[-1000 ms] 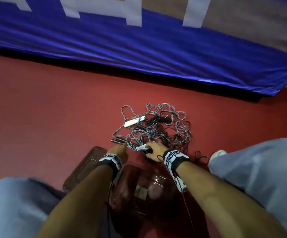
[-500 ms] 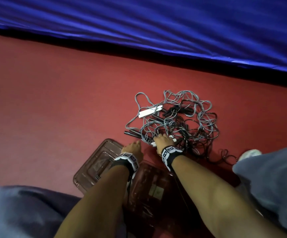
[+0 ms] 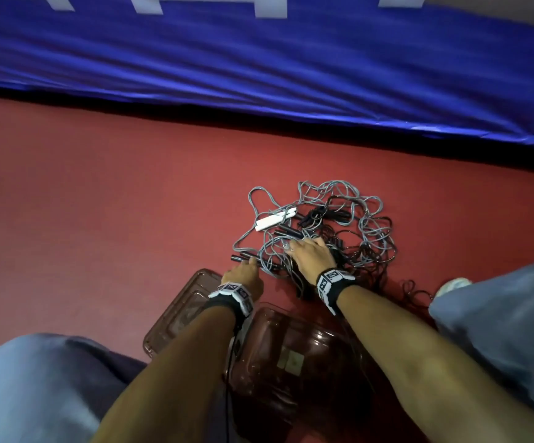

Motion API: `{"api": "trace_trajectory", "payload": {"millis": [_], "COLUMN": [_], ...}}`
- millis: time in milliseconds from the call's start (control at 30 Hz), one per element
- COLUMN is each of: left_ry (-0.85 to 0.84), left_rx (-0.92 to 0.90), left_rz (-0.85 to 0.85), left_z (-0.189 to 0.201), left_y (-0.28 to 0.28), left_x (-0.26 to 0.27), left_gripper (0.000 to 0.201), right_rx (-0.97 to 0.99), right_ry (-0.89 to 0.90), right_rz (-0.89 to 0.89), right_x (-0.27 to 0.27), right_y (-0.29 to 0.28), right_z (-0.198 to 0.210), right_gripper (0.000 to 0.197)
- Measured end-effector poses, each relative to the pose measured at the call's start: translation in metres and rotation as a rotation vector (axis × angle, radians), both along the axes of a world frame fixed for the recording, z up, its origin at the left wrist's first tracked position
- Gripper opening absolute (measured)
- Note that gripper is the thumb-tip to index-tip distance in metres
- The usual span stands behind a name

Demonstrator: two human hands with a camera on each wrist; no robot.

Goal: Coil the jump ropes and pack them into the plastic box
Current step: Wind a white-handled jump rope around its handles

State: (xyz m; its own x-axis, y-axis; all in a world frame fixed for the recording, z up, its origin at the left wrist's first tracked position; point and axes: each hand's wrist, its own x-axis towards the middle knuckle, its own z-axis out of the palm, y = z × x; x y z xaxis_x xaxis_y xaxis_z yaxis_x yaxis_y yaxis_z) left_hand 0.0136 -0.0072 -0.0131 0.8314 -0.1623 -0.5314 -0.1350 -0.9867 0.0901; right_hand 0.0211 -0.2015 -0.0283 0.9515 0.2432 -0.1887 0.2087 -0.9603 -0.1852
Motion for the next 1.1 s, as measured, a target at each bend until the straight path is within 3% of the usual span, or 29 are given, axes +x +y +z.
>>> {"api": "trace_trajectory", "payload": {"millis": [133,333,533,633,733,967,1100], "left_ry": [-0.127,-0.326,-0.437,-0.484,-0.493,-0.468,-0.595], "left_rx": [-0.041,-0.333,-0.61,-0.818,-0.92,-1.208,-1.165], "left_rz": [-0.033,-0.079,-0.268,-0.28,-0.287,-0.171,-0.245], "left_z": [0.047,0.167,0.284,0.313,0.327,0.359,0.366], "left_y": [-0.019,-0.053,-0.071,-0.083,-0.09,-0.079,-0.078], "left_x": [0.007,0.018,-0.004,-0.025,-0.04,-0.05,-0.049], "left_gripper": [0.043,0.05,0.053,0.036,0.021,0.017,0.012], "right_rx": [-0.02,-0.053,0.314,0.48,0.461,0.501,0.466], "right_ry": [-0.059,-0.154,-0.296,-0.387,-0.392,-0.387,-0.361], "right_rz": [0.068,0.125,-0.056,-0.065,-0.023,0.052,0.072], "right_x": [0.01,-0.003,-0.043,-0.066,-0.08,-0.08,-0.077], "right_y": [-0.012,-0.034,-0.05,-0.057,-0.059,-0.066,-0.071], "right_z": [0.068,0.196,0.311,0.333,0.342,0.367,0.368], "right_gripper": [0.041,0.043,0.02,0.021,0.021,0.017,0.009]}}
